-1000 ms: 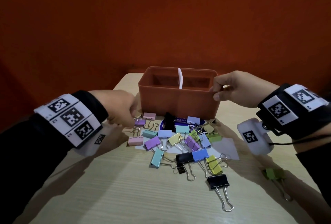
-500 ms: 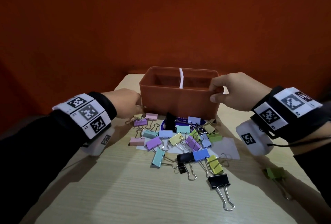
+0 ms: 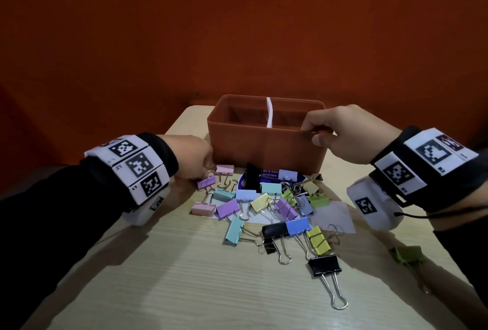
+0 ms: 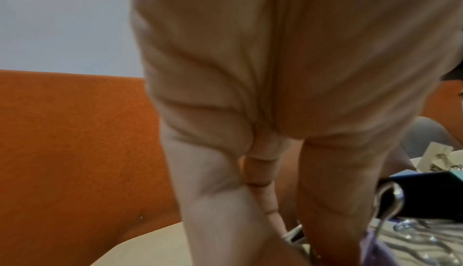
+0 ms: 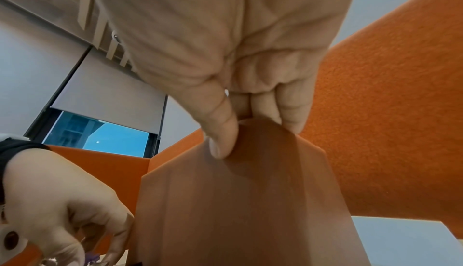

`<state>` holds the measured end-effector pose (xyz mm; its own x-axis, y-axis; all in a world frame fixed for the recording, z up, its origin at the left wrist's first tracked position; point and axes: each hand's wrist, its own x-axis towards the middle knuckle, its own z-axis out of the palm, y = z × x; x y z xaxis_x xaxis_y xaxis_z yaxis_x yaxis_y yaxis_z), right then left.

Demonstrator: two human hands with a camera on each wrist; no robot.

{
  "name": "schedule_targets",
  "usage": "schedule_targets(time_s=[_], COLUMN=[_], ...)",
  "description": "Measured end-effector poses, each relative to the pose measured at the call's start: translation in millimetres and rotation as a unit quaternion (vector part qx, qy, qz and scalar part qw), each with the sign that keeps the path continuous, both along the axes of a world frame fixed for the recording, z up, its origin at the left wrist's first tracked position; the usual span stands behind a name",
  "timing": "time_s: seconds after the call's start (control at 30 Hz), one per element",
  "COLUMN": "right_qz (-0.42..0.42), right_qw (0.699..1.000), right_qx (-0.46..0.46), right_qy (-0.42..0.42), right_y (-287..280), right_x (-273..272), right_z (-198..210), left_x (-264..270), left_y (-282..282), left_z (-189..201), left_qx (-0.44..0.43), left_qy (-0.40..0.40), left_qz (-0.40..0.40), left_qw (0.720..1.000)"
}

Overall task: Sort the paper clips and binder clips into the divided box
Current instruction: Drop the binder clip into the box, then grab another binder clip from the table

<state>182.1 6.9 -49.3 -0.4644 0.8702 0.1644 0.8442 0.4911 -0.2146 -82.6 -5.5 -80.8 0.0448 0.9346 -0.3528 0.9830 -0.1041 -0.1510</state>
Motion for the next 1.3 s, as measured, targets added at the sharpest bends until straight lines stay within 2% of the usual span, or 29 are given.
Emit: schedule_targets(time_s=[0.2, 0.27, 0.37, 0.43, 0.5, 0.57, 0.63, 0.7, 0.77, 0.83, 1.0, 1.2, 1.23, 1.3], right_qz=[0.002, 0.003, 0.007, 0.009, 0.008, 0.005, 0.000, -0.005, -0.009, -0.013, -0.018, -0.016, -0.015, -0.010], right_qw=[1.000, 1.000, 1.000, 1.000, 1.000, 1.000, 1.000, 1.000, 1.000, 1.000, 1.000, 1.000, 1.000, 1.000], right_qx=[-0.007, -0.009, -0.013, -0.013, -0.012, -0.013, -0.014, -0.011, -0.010, -0.008, -0.004, -0.007, -0.008, -0.010], right_qy=[0.003, 0.003, 0.006, 0.007, 0.006, 0.006, 0.004, -0.001, -0.006, -0.009, -0.008, -0.007, -0.007, -0.005], right_y=[-1, -1, -1, -1, -1, -1, -2, -3, -5, -6, -7, -7, -7, -6], right_x=[0, 1, 0, 0, 0, -1, -1, -1, -2, -2, -2, -2, -2, -1], right_z=[1, 1, 1, 2, 2, 2, 3, 3, 4, 5, 6, 6, 6, 5], left_x=[-6, -7, -7, -4, 4, 19, 36, 52, 64, 72, 77, 64, 61, 54], left_y=[0, -2, -8, -13, -20, -26, -24, -17, -6, 5, 23, 16, 12, 4], left_z=[-1, 0, 7, 21, 41, 60, 71, 71, 64, 55, 38, 47, 50, 52], left_qx=[-0.004, -0.002, -0.016, -0.009, -0.004, 0.016, 0.077, 0.153, 0.226, 0.258, 0.280, 0.328, 0.325, 0.282], left_qy=[-0.100, -0.112, -0.108, -0.141, -0.235, -0.336, -0.416, -0.453, -0.434, -0.420, -0.359, -0.347, -0.344, -0.316], left_qz=[0.037, 0.042, 0.025, 0.003, -0.020, -0.052, -0.085, -0.113, -0.126, -0.119, -0.102, -0.094, -0.089, -0.084], left_qw=[0.994, 0.993, 0.994, 0.990, 0.972, 0.940, 0.902, 0.871, 0.863, 0.862, 0.884, 0.874, 0.877, 0.902])
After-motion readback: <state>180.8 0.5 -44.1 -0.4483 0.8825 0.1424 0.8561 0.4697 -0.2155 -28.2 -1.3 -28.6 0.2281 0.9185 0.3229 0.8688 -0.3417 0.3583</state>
